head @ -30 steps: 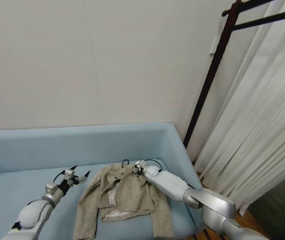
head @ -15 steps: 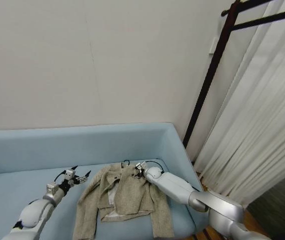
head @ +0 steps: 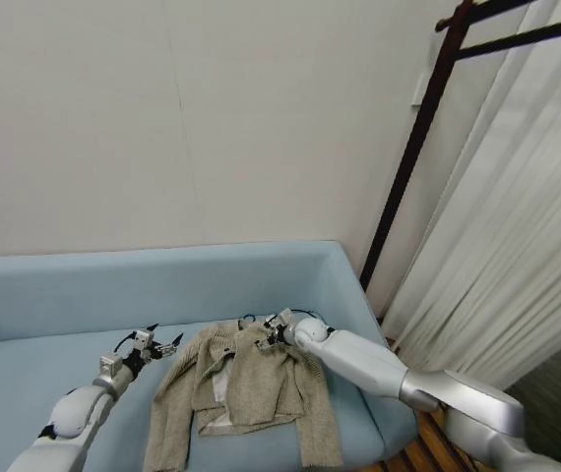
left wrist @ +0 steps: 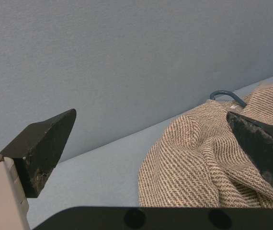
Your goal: Pick up the clothes from the sofa and hang them on the clothes hanger.
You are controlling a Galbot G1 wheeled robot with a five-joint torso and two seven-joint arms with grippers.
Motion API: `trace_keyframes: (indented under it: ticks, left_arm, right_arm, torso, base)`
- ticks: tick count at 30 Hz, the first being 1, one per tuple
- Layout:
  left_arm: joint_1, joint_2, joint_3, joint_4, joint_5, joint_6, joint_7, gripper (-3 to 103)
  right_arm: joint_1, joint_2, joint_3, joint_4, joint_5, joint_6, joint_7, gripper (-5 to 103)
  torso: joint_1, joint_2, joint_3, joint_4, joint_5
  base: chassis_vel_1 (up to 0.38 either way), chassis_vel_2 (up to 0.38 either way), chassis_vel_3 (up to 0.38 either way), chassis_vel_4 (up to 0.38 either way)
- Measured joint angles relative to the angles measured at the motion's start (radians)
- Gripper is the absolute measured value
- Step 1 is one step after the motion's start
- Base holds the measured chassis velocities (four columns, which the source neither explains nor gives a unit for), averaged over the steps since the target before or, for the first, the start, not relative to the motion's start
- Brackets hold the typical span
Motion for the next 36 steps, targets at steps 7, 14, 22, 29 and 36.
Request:
trace_keyframes:
  ticks: [7, 14, 22, 29, 36]
  left_arm:
    - [0.01, 0.001, -0.003, -0.01, -0.001, 0.001, 0.0, 100]
    - [0.024, 0.01, -0.024, -0.013, -0.003, 0.001, 0.0, 100]
    - [0.039, 0.004, -0.024, -0.026, -0.003, -0.001, 0.001, 100]
    - [0.051, 0.004, -0.033, -0.034, -0.004, -0.008, 0.002, 100]
    - [0.056, 0.002, -0.04, -0.034, -0.005, -0.01, 0.003, 100]
  right_arm:
    - [0.012, 0.129, 0.069, -0.25, -0.105, 0.015, -0.071, 100]
    - [-0.033, 0.159, 0.099, -0.285, -0.118, 0.002, -0.085, 100]
    - [-0.061, 0.174, 0.107, -0.314, -0.223, 0.023, -0.123, 97]
    - [-0.058, 0.191, 0.109, -0.343, -0.275, 0.042, -0.137, 71]
    - [-0.062, 0.2, 0.108, -0.349, -0.3, 0.056, -0.137, 48]
  torso:
    - [0.0, 0.0, 0.0, 0.0004, 0.0]
    - [0.0, 0.0, 0.0, 0.0003, 0.0002]
    - [0.0, 0.0, 0.0, 0.0002, 0.0002]
    - [0.0, 0.0, 0.0, 0.0002, 0.0001]
    - [0.0, 0.0, 0.0, 0.0001, 0.0001]
  base:
    - [0.0, 0.0, 0.0, 0.0]
    - [0.0, 0.0, 0.0, 0.0]
    - [0.0, 0.0, 0.0, 0.0]
    - [0.0, 0.0, 0.0, 0.0]
    - [0.0, 0.0, 0.0, 0.0]
